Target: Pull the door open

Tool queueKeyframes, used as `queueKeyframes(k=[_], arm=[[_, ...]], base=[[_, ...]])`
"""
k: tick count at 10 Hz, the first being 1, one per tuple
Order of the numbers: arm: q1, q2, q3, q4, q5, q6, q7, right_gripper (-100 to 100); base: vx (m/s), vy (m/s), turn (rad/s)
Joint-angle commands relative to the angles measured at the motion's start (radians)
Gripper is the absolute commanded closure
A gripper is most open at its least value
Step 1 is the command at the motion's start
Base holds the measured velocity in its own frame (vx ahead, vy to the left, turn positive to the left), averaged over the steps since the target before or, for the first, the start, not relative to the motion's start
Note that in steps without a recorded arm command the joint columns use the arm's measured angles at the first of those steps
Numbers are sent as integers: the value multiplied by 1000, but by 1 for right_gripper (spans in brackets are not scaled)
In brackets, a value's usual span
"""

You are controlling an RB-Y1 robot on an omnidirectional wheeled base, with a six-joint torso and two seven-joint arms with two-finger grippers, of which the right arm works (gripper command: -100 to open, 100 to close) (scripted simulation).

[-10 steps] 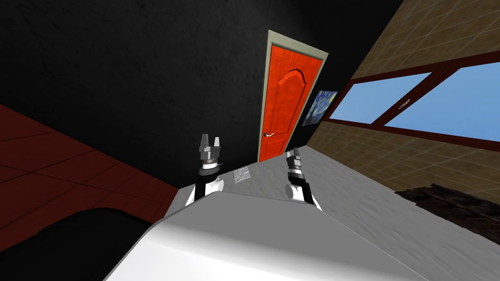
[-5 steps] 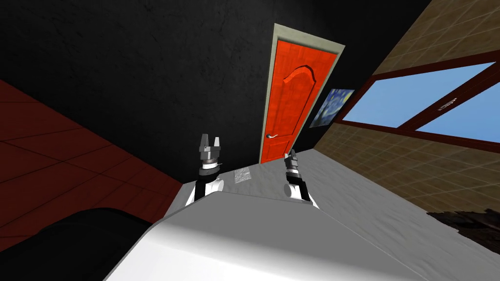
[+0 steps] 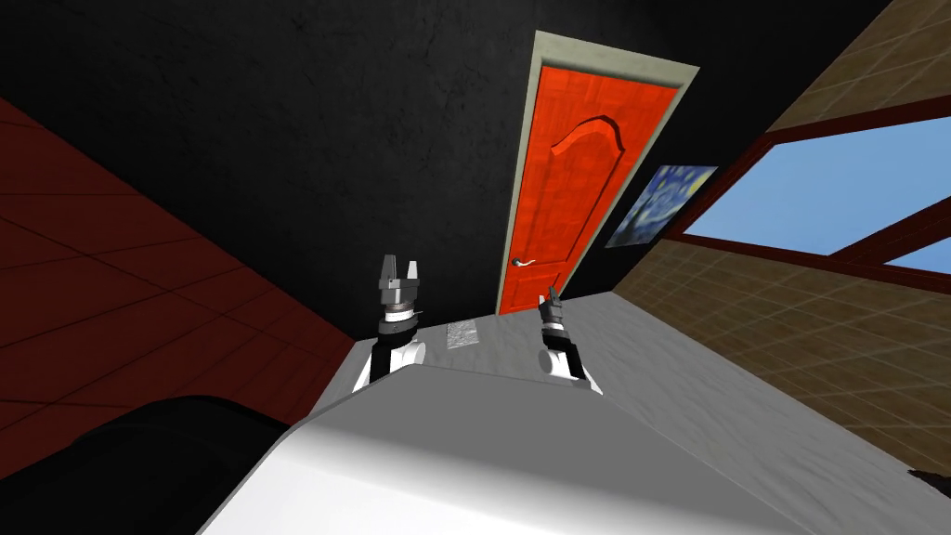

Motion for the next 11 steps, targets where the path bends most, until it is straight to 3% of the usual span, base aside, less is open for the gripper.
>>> queueKeyframes(k=[1, 11], arm=[[-16, -8, 9, 38, -18, -5, 5, -100], [-114, -59, 60, 265, -127, -37, 30, -100]], base=[[62, -96, 162], [55, -95, 157]])
